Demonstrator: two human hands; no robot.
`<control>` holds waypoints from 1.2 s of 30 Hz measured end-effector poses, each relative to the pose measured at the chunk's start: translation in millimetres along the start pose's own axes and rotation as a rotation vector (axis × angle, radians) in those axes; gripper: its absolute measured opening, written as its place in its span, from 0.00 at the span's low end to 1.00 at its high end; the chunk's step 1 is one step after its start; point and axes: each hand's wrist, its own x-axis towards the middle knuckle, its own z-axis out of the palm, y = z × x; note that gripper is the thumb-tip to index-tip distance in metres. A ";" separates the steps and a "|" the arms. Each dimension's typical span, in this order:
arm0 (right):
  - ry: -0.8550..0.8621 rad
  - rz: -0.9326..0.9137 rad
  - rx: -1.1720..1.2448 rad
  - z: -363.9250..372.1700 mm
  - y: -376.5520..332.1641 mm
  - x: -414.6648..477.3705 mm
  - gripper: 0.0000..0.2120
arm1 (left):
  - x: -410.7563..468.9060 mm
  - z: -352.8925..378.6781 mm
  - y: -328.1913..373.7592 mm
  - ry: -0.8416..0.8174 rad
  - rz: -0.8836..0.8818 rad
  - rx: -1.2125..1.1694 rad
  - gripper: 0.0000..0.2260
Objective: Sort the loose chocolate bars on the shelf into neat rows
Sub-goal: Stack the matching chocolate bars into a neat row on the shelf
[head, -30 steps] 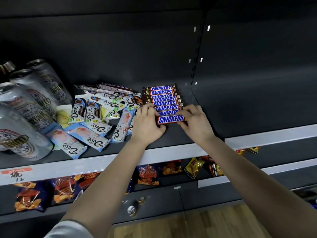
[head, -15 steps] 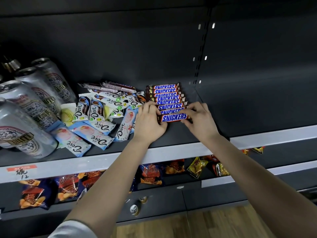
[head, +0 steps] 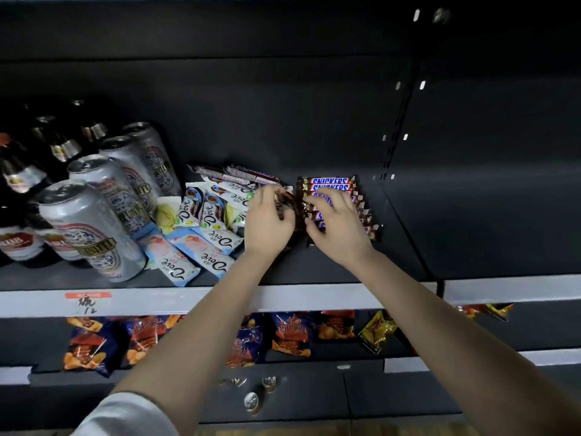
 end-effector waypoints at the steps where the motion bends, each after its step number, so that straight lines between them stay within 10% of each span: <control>1: -0.020 -0.008 0.013 5.4 -8.2 6.0 0.19 | 3.4 -9.7 -5.7 0.015 -0.024 0.027 0.13; 21: -0.368 -0.042 0.120 103.8 -107.4 57.6 0.20 | -10.5 -106.1 -122.5 -0.191 -0.135 0.504 0.22; 36: -0.312 0.009 0.058 108.7 -111.5 47.5 0.20 | -9.1 -103.6 -126.3 -0.187 -0.116 0.470 0.27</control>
